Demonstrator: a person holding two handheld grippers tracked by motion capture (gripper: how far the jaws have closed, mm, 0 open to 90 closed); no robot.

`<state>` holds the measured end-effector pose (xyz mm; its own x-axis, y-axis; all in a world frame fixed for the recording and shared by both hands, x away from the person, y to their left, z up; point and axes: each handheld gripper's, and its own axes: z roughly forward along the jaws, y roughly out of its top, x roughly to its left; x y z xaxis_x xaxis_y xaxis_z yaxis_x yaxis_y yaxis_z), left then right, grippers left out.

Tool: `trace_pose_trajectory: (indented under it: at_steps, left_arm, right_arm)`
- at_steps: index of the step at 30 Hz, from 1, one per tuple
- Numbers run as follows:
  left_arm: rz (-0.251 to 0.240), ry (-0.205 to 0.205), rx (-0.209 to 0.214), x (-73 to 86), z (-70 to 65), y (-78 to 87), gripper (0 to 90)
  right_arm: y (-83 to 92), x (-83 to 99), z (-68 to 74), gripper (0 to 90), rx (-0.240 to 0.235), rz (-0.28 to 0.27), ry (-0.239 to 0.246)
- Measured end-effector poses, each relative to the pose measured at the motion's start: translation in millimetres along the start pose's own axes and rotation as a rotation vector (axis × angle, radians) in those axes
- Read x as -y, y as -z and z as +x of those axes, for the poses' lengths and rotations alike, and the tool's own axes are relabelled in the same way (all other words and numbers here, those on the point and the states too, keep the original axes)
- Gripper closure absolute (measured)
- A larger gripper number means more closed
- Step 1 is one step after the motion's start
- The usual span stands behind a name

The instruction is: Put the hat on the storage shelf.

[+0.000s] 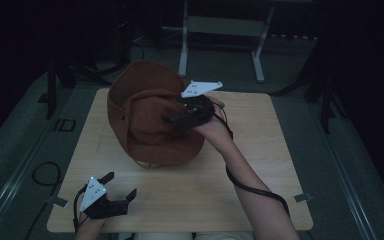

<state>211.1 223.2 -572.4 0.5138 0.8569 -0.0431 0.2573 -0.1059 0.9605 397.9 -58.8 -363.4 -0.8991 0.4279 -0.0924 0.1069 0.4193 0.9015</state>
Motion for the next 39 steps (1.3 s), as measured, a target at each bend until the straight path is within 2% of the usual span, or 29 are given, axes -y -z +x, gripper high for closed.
trace_pose_trajectory:
  at_steps: [2,8,14,16,22,28,31,35,39]
  left_arm:
    - [-0.003,0.001,0.002,0.0,-0.1,-0.1,2.3]
    - [0.003,-0.006,0.003,0.0,-1.2,-2.0,2.3]
    - [0.007,-0.008,0.001,0.4,-1.4,-4.0,2.3]
    - [0.008,-0.005,0.002,0.4,-1.7,-4.4,2.3]
    - [0.011,-0.005,0.002,1.1,-1.5,-5.7,2.3]
    - [0.015,-0.007,0.005,0.8,-2.5,-6.6,2.3]
    - [0.017,-0.009,0.008,0.8,-2.8,-7.5,2.3]
    - [0.019,-0.011,0.005,0.9,-2.9,-8.0,2.3]
    - [0.019,-0.01,0.007,1.0,-2.9,-8.0,2.3]
  right_arm:
    - [3.7,4.1,-1.3,17.8,0.004,-0.003,0.001]
    - [31.8,38.2,-15.5,17.8,0.031,-0.002,-0.042]
    - [55.6,71.3,-28.0,17.8,0.085,-0.011,-0.084]
    - [62.4,86.0,-32.9,17.8,0.095,-0.012,-0.109]
    - [76.9,128.2,-40.6,17.9,0.112,0.02,-0.145]
    - [84.6,167.4,-38.9,17.7,0.112,0.063,-0.131]
    - [86.6,187.9,-35.5,17.7,0.099,0.067,-0.151]
    - [86.3,209.4,-27.8,16.1,0.086,0.101,-0.138]
    - [87.1,226.4,-20.2,15.1,0.082,0.112,-0.133]
